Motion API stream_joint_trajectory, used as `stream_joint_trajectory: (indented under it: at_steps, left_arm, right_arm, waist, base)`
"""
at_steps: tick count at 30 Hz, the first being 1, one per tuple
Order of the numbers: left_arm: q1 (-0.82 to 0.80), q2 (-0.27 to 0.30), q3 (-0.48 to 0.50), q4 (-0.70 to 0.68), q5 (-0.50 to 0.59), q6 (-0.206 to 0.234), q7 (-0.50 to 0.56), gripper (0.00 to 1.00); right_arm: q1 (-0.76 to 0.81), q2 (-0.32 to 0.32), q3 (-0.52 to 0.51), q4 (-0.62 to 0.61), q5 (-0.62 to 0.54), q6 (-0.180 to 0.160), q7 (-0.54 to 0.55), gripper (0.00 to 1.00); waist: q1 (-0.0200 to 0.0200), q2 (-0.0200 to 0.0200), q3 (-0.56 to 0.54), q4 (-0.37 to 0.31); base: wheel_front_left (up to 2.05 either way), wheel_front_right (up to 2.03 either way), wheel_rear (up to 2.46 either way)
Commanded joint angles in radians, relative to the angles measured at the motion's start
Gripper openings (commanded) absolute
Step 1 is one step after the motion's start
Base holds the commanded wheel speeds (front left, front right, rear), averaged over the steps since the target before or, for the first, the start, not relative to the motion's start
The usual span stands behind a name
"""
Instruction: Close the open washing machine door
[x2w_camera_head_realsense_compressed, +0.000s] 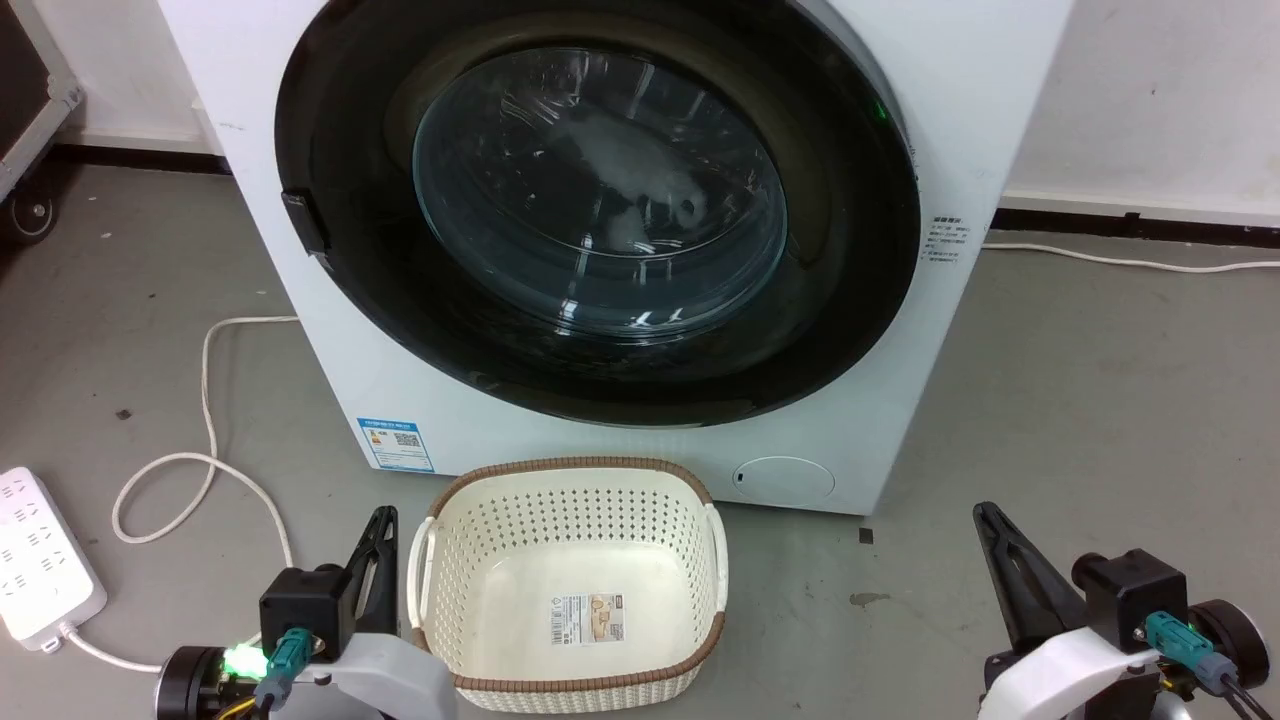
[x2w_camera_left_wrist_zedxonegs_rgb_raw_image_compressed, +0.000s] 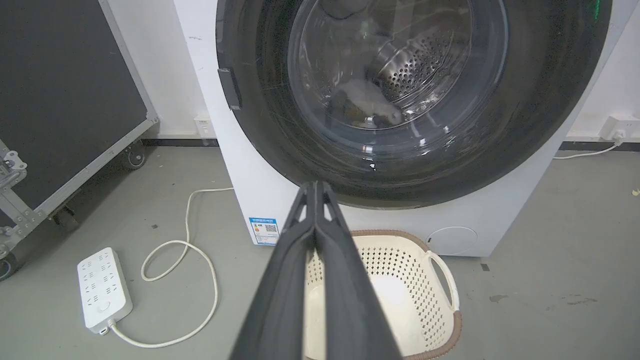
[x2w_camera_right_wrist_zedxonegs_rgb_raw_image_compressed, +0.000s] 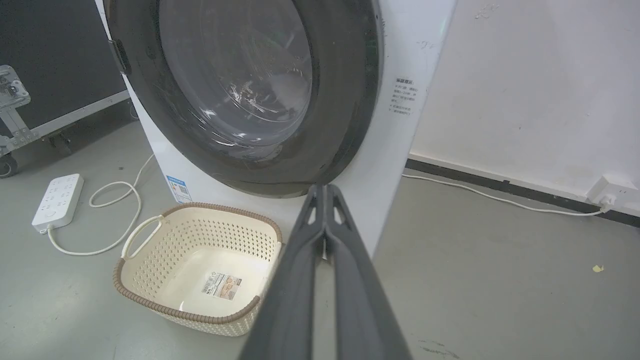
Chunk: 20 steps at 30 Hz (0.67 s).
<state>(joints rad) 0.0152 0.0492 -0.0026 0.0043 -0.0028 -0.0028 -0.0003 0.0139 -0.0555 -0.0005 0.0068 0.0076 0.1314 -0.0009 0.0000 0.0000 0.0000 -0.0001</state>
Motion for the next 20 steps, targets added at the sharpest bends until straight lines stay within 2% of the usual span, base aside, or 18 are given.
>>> stream_joint_trajectory:
  at_steps: [1, 20]
  left_arm:
    - [-0.015, 0.001, 0.003, -0.004, 0.003, 0.003, 0.000, 0.00]
    - [-0.015, 0.001, 0.003, -0.004, 0.003, 0.003, 0.000, 0.00]
  right_arm:
    - [-0.014, 0.005, 0.000, -0.007, -0.008, -0.001, 0.001, 0.00]
    - [-0.014, 0.005, 0.000, -0.007, -0.008, -0.001, 0.001, 0.00]
  waist:
    - [0.0000, 0.0000, 0.000, 0.000]
    - [0.0000, 0.0000, 0.000, 0.000]
  base:
    - [0.00, 0.00, 0.00]
    - [0.00, 0.00, 0.00]
